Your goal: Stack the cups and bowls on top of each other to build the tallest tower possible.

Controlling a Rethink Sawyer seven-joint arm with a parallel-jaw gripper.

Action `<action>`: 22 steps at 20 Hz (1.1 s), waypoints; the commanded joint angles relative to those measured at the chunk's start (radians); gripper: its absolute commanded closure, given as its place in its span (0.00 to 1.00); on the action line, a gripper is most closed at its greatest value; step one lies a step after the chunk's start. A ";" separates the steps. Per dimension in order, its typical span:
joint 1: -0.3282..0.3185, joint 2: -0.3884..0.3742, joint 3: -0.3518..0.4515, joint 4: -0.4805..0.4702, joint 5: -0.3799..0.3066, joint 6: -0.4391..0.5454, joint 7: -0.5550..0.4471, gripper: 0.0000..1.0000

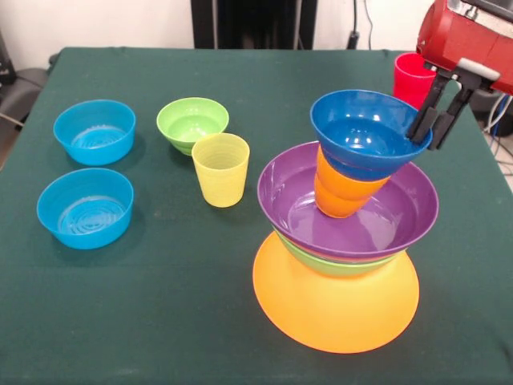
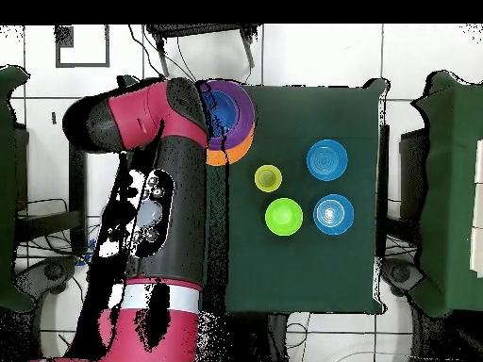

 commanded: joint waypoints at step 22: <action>-0.121 -0.016 0.262 0.121 -0.048 0.034 -0.227 1.00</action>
